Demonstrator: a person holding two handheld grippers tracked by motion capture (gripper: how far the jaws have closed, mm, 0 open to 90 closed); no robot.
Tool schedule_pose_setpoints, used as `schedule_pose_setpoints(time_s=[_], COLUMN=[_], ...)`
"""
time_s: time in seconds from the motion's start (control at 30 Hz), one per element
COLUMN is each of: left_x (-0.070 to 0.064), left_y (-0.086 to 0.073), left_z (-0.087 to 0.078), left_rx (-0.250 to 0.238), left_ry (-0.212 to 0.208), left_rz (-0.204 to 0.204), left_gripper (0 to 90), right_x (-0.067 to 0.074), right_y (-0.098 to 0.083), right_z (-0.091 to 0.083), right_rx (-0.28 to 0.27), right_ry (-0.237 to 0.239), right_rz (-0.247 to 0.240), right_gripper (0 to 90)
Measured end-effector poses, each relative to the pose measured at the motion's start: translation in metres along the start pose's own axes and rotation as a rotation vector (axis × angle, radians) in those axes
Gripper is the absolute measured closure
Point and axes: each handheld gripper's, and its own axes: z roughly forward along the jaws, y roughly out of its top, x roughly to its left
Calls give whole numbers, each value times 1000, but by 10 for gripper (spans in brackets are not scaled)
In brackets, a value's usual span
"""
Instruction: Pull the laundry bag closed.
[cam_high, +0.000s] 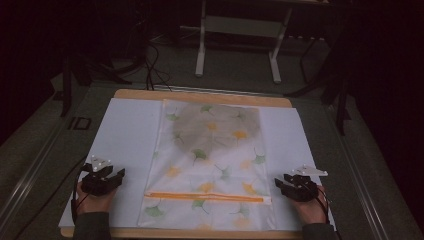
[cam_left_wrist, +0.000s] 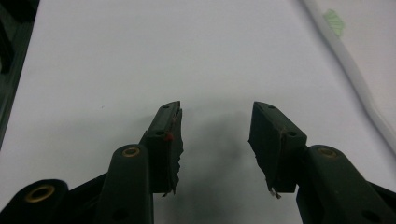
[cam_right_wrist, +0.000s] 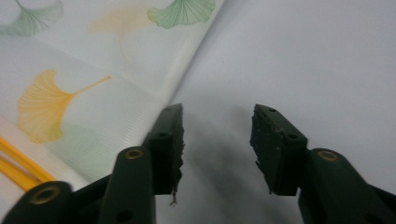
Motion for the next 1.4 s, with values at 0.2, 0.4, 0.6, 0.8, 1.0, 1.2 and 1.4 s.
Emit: schedule_pose_setpoints(time_s=[0.2, 0.4, 0.6, 0.8, 1.0, 1.2, 1.4], left_x=[-1, -2, -9, -15, -13, -9, -7], left_y=[0, 0, 2, 3, 2, 2, 0], left_z=[-2, -4, -11, -18, -21, -22, -23], left_rx=[5, 2, -13, -33, -31, -24, -13], left_ry=[5, -6, -33, -42, -61, -72, -90], left_rz=[12, 27, 71, 105, 103, 95, 90], left_gripper=[519, 521, 523, 525, 527, 528, 539], right_x=[0, 3, 8, 12, 16, 26, 38], right_y=[1, 3, 5, 5, 7, 17, 27], right_z=[-7, -8, -6, -6, -12, -11, -9], right_rx=[-30, -12, 17, 32, 30, 47, 60], right_ry=[-24, -42, -41, -30, 2, 40, 65], right_rz=[22, 10, -18, -41, -65, -122, -179], right_gripper=[405, 385, 524, 541, 571, 551, 547])
